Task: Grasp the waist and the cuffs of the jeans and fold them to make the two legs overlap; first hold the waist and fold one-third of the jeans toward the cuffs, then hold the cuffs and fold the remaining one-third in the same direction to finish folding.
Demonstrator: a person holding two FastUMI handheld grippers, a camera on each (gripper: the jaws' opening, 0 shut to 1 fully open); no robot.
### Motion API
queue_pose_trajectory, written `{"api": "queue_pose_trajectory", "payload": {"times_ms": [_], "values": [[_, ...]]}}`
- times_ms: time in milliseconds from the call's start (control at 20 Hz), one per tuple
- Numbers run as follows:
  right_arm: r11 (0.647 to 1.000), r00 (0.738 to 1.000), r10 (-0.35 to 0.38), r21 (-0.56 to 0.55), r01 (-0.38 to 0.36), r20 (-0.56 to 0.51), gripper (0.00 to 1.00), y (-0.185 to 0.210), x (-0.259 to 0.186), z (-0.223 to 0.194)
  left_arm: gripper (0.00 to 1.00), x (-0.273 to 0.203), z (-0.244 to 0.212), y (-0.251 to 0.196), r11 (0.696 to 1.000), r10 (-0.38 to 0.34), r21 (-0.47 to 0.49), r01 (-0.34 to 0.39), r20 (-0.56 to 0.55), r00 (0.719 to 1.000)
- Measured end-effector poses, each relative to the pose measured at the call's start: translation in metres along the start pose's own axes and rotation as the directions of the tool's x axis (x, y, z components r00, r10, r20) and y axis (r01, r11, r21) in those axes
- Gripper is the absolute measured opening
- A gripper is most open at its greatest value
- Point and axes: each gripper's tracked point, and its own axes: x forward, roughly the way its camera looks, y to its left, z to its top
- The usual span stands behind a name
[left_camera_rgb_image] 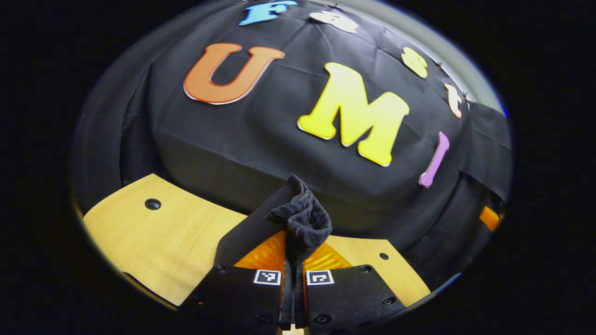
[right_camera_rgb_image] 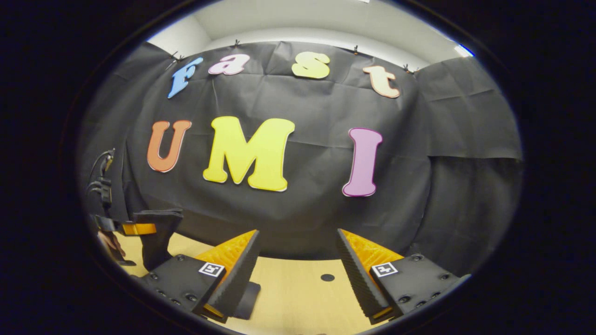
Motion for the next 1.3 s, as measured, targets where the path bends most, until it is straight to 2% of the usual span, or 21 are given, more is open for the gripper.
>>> {"api": "queue_pose_trajectory", "payload": {"times_ms": [200,350,550,800,1000,1200,1300], "values": [[0.999,1.000,0.002,0.046,0.000,-0.030,0.99,-0.010,-0.004,-0.008,0.06,0.012,-0.037,-0.052,0.988,-0.081,0.123,0.089,-0.067,0.994],[0.998,0.999,0.006,0.064,-0.004,-0.035,0.99,-0.011,-0.007,-0.011,0.06,0.015,-0.072,-0.079,0.962,-0.136,0.219,0.164,-0.138,0.981],[0.999,0.999,0.019,0.045,-0.017,-0.051,0.99,-0.009,-0.007,-0.014,0.06,0.019,-0.111,-0.097,0.890,-0.167,0.383,0.247,-0.232,0.958],[0.999,0.998,0.020,0.039,-0.017,-0.060,0.99,-0.010,-0.008,-0.016,0.06,0.030,-0.164,-0.097,0.805,-0.154,0.507,0.307,-0.321,0.935],[0.999,0.998,0.013,0.040,-0.010,-0.062,0.99,-0.013,-0.009,-0.016,0.06,0.030,-0.185,-0.093,0.725,-0.140,0.594,0.349,-0.369,0.919],[0.999,0.997,0.013,0.048,-0.010,-0.071,0.99,-0.014,-0.009,-0.018,0.06,0.033,-0.197,-0.089,0.677,-0.135,0.633,0.375,-0.395,0.909],[0.999,0.997,0.015,0.053,-0.011,-0.077,0.99,-0.012,-0.011,-0.019,0.06,0.031,-0.207,-0.089,0.673,-0.146,0.617,0.407,-0.429,0.892]]}}
